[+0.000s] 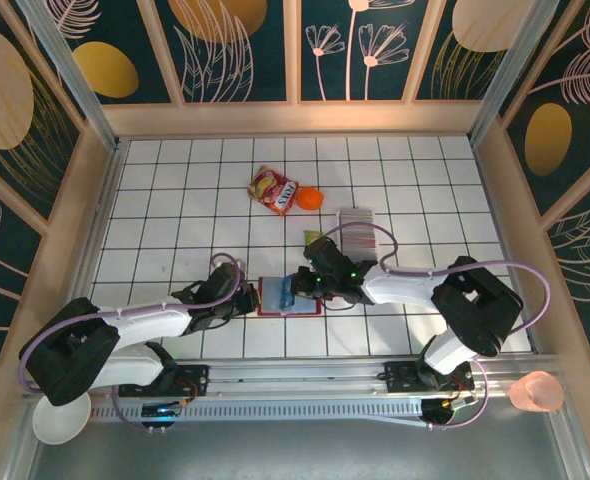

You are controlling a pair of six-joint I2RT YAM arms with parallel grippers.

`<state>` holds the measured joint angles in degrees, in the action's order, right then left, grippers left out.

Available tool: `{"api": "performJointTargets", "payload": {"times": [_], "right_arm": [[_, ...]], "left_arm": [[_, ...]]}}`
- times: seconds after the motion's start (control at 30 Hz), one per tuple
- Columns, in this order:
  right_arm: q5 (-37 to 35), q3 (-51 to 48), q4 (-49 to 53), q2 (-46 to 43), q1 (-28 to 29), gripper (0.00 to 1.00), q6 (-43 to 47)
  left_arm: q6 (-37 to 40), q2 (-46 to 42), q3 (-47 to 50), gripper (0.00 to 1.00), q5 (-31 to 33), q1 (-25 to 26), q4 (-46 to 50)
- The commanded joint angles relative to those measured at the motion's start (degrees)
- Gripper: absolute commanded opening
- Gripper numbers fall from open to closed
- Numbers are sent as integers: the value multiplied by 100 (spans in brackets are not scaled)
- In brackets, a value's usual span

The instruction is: Put the credit cards into the card holder

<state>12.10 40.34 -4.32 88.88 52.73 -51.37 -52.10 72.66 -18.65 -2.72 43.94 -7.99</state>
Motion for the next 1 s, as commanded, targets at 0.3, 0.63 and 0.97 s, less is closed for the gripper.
{"api": "performJointTargets", "payload": {"times": [0.3, 0.63, 0.97], "right_arm": [[91, -292, 93, -125, 140, 0, -283], [235, -64, -243, 276, 154, 0, -319], [152, -8, -119, 353, 183, 0, -308]], "left_arm": [[95, 180, 27, 0, -141, 35, -19], [98, 163, 54, 0, -176, 35, -10], [97, 210, 68, 0, -215, 35, -71]]}}
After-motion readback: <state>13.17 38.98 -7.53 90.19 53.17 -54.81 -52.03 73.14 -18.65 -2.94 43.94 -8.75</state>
